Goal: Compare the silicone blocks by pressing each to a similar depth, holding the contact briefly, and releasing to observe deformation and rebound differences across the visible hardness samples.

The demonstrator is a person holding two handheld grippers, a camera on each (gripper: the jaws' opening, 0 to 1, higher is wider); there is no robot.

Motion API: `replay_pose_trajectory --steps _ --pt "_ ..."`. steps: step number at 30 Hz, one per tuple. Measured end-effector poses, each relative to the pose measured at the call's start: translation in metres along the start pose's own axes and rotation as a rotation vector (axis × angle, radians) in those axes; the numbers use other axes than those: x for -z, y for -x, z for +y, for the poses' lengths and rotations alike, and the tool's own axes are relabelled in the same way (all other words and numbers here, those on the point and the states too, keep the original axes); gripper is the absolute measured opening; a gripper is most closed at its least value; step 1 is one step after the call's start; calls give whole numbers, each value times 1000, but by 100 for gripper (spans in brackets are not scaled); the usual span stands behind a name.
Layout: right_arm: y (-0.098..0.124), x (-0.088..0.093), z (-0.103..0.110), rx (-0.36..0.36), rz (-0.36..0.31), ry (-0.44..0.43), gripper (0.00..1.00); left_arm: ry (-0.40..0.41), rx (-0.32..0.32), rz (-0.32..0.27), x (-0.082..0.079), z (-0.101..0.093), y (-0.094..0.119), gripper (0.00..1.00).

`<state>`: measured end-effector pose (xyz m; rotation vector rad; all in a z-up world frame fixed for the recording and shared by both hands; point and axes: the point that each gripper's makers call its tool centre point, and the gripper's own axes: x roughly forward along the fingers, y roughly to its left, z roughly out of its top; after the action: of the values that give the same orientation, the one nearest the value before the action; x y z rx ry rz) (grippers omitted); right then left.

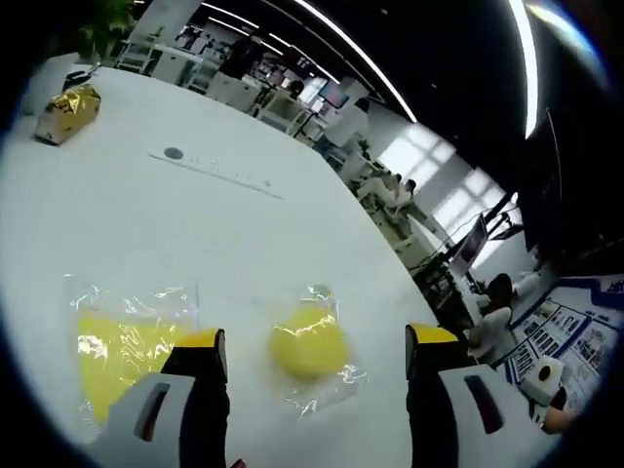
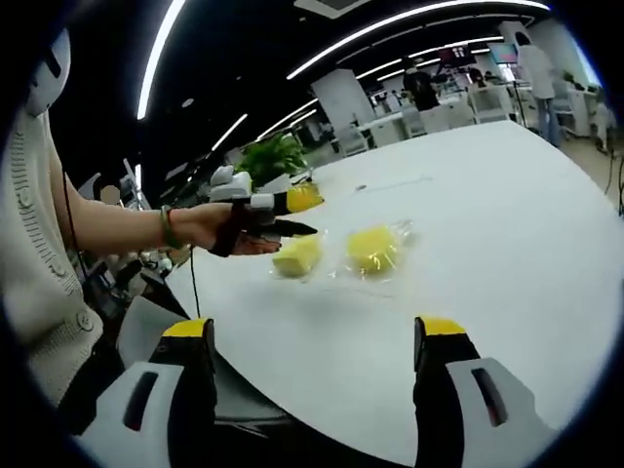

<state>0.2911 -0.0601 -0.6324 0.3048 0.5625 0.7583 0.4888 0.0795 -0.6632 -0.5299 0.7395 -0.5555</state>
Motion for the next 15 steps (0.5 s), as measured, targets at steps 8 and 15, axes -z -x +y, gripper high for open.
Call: replay_pose_trajectory --steps 8,15 --pt "-3 5 -15 18 9 -38 77 134 -15 42 1 7 -33 66" --pt "4 -8 -16 21 -3 -36 76 163 -60 60 1 15 -53 56"
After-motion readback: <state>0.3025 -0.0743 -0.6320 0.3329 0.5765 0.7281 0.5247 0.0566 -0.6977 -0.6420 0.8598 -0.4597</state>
